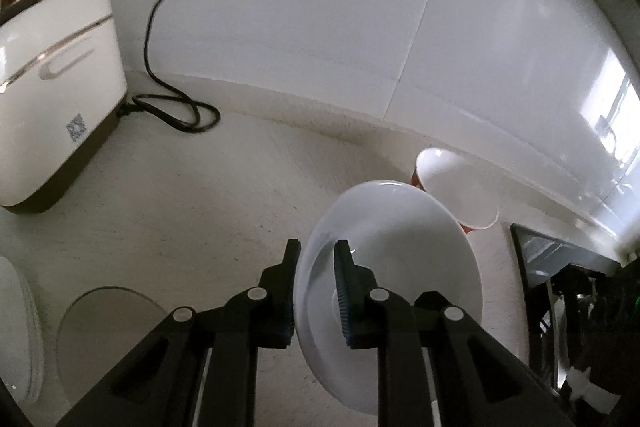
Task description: Organize plates and bowls
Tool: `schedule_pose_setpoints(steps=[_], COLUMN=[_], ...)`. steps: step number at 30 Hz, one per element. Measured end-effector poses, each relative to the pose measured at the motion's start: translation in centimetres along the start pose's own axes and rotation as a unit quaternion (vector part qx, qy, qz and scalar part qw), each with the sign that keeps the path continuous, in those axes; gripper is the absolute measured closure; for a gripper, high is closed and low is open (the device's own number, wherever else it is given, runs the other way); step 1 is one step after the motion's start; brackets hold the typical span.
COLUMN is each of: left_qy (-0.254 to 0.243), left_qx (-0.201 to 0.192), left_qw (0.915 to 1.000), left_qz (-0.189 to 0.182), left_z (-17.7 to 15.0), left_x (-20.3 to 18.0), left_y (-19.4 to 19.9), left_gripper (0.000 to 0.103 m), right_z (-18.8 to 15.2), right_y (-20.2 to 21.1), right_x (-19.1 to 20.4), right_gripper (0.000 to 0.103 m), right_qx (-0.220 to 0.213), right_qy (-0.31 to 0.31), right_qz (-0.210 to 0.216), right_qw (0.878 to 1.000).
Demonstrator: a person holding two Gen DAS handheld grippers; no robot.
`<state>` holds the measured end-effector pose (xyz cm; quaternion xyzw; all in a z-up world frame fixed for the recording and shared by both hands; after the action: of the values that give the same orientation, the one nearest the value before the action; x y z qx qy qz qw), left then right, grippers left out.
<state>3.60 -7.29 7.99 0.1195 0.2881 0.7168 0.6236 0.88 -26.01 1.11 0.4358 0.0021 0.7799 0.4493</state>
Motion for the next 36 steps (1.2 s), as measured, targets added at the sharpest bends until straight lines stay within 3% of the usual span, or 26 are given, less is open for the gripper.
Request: schedule_pose_setpoints(steps=[9,20,36], left_qy=[0.009,0.027,0.057], left_qx=[-0.048,-0.092,-0.08], left_qw=[0.9987,0.9944,0.9935], left_qz=[0.015,0.044,0.058], left_z=[0.6,0.3,-2.0], left_x=[2.5,6.9,11.1], left_y=[3.4,7.1,9.2], left_gripper=[0.085,0.085,0.085], right_z=[-0.5,-2.9,-4.7], right_y=[1.1,0.3,-1.1], right_x=[3.3,7.8,11.0], right_gripper=[0.081,0.081,0.081], right_qx=[-0.018,-0.008,0.022], right_qy=[0.018,0.069,0.107], right_qz=[0.054,0.095,0.126], right_qw=[0.998,0.993,0.986])
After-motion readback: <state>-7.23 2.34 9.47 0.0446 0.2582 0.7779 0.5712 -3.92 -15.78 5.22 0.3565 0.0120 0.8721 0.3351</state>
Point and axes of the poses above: each gripper's, at about its wrist camera, not at the fingertips, and y roughly against the way its jaws point, x to its left, z to its top, the point moved 2 cm from there along -y, roughly the way its jaws point, and after that the axes turned 12 degrees about -x, right-handed, at the moved point
